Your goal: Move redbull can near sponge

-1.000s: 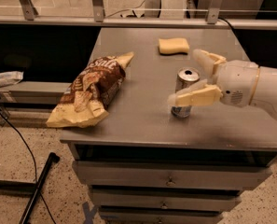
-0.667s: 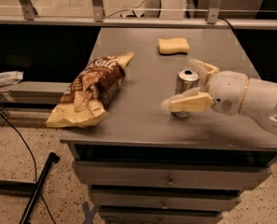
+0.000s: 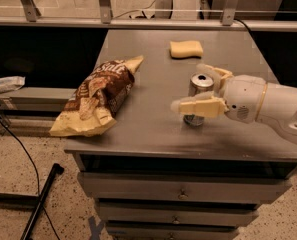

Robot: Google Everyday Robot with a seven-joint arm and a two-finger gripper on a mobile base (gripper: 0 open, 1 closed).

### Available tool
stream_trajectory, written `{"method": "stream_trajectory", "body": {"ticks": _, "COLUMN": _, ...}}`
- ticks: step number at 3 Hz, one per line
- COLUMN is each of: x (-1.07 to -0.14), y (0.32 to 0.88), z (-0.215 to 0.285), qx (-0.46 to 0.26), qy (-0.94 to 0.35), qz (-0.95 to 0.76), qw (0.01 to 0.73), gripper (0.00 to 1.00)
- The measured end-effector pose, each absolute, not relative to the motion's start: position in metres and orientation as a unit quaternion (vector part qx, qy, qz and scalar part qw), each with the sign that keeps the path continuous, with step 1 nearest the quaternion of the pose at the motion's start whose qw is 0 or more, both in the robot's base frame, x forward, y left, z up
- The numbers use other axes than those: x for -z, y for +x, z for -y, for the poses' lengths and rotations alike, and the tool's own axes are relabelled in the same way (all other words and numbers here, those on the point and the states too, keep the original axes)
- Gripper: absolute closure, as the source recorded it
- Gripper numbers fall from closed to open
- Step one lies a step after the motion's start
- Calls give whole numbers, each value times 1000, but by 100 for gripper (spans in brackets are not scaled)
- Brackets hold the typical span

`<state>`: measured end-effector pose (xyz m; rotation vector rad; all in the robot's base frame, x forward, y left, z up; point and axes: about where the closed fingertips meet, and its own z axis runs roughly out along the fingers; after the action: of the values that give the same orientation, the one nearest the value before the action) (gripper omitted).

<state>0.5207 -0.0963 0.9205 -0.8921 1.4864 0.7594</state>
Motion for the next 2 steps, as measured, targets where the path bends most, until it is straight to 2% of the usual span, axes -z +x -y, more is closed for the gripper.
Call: {"method": "stream_trajectory", "body": {"ticks": 2, "x": -922, "y": 520, "z": 91, "qx": -327, "qy": -386, "qz": -635, "qw": 584, "gripper": 63}}
